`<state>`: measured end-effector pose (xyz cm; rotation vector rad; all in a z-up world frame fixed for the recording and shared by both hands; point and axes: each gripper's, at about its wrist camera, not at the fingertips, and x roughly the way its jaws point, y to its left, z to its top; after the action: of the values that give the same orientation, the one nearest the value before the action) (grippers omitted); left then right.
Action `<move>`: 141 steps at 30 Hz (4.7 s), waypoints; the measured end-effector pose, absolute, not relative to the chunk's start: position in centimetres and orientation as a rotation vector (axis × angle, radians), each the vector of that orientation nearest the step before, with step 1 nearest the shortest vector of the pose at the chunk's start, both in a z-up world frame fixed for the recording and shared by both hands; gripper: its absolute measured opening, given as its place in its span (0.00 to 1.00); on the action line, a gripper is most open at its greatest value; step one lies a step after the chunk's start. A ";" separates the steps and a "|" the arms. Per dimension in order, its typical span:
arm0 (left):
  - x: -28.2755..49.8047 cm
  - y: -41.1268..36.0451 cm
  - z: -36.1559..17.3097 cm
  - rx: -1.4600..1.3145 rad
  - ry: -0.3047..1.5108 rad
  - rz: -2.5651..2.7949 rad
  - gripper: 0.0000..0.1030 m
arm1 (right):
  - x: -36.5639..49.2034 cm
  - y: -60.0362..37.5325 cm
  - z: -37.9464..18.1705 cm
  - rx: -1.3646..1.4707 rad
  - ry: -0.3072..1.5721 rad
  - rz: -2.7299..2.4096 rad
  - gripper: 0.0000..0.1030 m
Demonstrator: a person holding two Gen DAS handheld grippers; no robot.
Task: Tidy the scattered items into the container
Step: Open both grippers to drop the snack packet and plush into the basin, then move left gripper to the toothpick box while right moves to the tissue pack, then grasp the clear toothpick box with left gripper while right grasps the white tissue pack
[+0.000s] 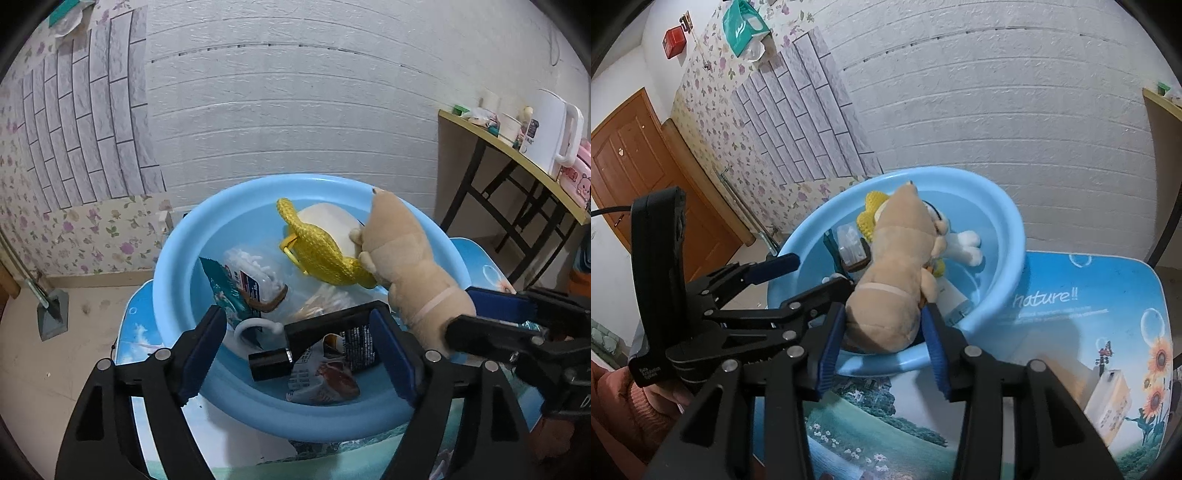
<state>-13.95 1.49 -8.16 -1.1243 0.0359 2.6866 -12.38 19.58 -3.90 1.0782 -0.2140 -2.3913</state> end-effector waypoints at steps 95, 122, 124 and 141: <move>-9.6 19.6 -15.2 -1.275 -0.007 2.516 1.00 | -6.7 38.7 -10.7 1.186 -0.197 -2.535 0.70; -12.5 21.3 -17.2 -1.331 0.133 2.466 0.94 | -10.9 37.8 -12.8 1.196 -0.064 -2.289 0.53; -12.2 21.6 -17.1 -1.317 0.164 2.457 0.91 | -10.7 37.5 -12.8 1.186 -0.039 -2.300 0.53; -9.0 20.5 -16.0 -1.293 0.196 2.474 0.90 | -7.9 37.7 -12.2 1.197 -0.125 -2.389 0.51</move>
<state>-9.03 20.51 -16.01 -1.2929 0.1959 2.4740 -7.94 37.66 -12.18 1.1970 -0.1248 -2.3893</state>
